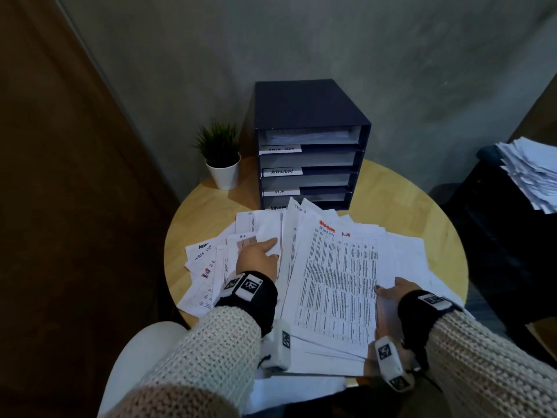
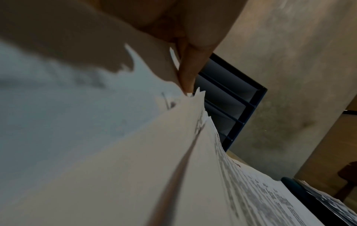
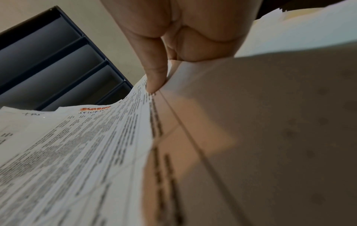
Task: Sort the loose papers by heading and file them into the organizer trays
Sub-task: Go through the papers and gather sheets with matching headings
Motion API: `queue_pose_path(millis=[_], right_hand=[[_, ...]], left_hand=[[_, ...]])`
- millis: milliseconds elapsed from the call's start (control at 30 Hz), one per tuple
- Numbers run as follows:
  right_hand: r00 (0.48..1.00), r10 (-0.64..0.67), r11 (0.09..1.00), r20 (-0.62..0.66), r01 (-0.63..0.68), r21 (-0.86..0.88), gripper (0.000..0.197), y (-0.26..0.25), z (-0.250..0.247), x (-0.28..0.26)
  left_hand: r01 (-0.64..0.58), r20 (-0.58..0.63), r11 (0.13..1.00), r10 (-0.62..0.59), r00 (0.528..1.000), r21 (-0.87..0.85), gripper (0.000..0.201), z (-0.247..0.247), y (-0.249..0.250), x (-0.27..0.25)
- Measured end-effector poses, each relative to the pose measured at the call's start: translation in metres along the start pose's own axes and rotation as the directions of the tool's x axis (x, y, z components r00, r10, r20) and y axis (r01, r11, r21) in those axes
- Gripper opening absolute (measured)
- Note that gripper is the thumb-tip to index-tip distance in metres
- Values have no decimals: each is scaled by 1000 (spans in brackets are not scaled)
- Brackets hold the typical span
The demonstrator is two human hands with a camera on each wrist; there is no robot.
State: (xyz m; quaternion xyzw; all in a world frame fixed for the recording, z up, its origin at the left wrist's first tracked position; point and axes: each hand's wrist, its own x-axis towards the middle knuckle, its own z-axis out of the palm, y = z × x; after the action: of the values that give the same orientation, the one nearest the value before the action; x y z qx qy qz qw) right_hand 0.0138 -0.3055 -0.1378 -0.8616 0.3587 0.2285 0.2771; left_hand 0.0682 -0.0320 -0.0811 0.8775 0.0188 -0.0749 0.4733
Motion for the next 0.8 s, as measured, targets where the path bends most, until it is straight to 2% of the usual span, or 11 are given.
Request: queue_pose_path(millis=[133, 367, 500, 567, 633, 667, 733, 800], right_hand=[[1000, -7, 1000, -6, 7, -28, 73, 0, -2, -4], [1000, 16, 999, 10, -15, -40, 72, 2, -3, -10], [1000, 21, 998, 13, -20, -56, 71, 0, -4, -12], [1000, 29, 997, 7, -28, -67, 71, 0, -4, -14], [1000, 30, 997, 4, -29, -72, 71, -1, -4, -15], [1000, 31, 997, 4, -31, -74, 71, -2, -4, -15], [999, 41, 996, 10, -40, -74, 71, -3, -4, -16], [999, 49, 997, 5, -48, -62, 72, -3, -4, -16]], left_hand=[[15, -74, 999, -17, 997, -34, 37, -11, 2, 5], [-132, -219, 991, 135, 966, 26, 35, -35, 11, 12], [-123, -242, 992, 115, 963, -18, 33, -44, 1, 21], [-43, -245, 997, 27, 969, -58, 45, -45, -9, 23], [88, -225, 987, -116, 967, -133, 77, -44, -21, 23], [167, -203, 974, -197, 959, -156, 86, -41, -29, 24], [302, -147, 952, -306, 940, -51, 85, -33, -46, 27], [342, -87, 928, -333, 939, 146, 81, -26, -59, 27]])
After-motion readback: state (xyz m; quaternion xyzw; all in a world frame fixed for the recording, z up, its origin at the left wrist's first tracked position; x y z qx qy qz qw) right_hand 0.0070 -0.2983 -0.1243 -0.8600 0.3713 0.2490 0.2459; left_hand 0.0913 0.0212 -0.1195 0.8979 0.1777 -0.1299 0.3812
